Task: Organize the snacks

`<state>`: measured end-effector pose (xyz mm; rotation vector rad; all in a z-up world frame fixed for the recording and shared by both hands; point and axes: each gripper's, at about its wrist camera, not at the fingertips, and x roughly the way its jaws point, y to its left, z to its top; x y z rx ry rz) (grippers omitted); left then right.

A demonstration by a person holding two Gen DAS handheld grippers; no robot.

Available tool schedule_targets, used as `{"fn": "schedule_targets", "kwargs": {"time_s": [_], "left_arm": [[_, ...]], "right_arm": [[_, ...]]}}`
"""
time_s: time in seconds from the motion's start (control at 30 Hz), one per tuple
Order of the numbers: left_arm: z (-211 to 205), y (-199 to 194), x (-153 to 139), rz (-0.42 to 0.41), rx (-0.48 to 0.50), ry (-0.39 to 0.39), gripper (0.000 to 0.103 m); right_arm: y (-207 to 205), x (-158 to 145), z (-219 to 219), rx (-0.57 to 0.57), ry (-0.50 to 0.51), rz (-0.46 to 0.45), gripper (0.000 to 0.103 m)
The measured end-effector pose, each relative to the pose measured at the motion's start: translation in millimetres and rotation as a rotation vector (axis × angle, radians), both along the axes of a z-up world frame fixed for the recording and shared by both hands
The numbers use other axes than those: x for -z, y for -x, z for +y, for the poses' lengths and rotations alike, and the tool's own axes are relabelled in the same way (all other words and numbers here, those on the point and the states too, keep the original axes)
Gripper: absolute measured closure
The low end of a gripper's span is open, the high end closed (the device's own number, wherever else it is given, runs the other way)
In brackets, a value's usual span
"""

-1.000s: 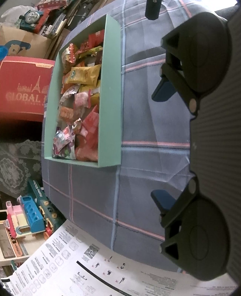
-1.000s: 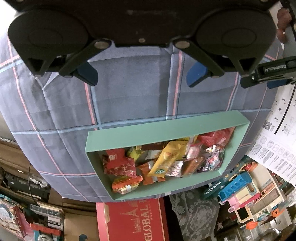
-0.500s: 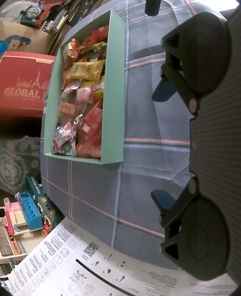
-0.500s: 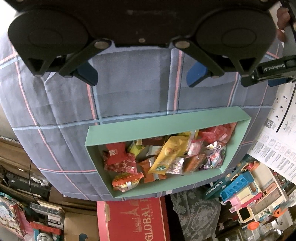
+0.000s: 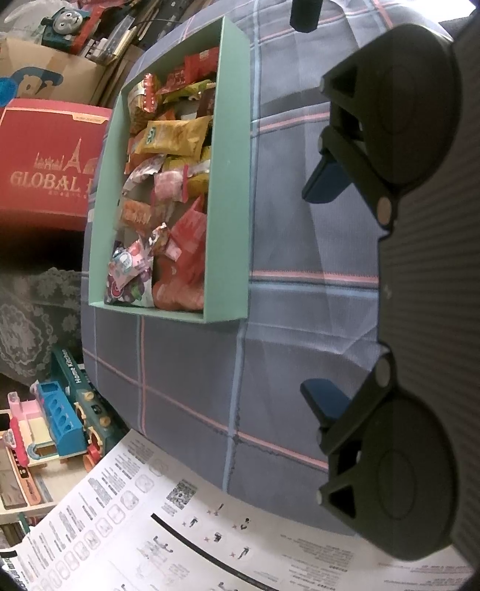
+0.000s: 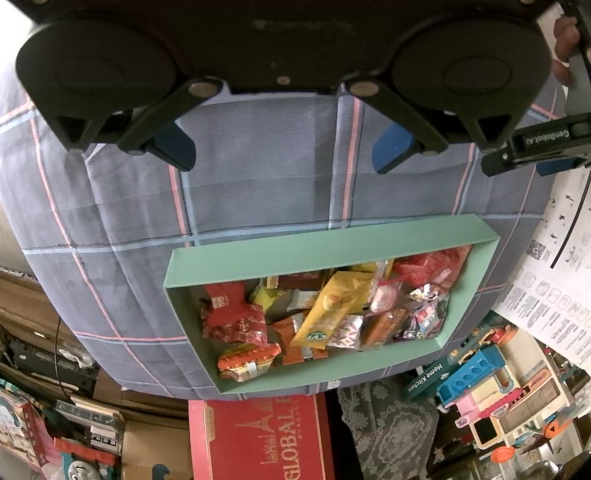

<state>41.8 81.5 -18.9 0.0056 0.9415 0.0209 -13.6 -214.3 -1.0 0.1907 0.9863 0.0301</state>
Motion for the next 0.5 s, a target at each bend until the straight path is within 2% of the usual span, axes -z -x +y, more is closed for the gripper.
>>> {"fn": "schedule_targets", "kwargs": {"time_s": [0.5], "left_arm": [[-4.0, -1.4, -3.0, -0.005, 0.006, -0.017, 0.000]], "right_arm": [[-0.6, -0.9, -2.9, -0.005, 0.001, -0.004, 0.000]]}}
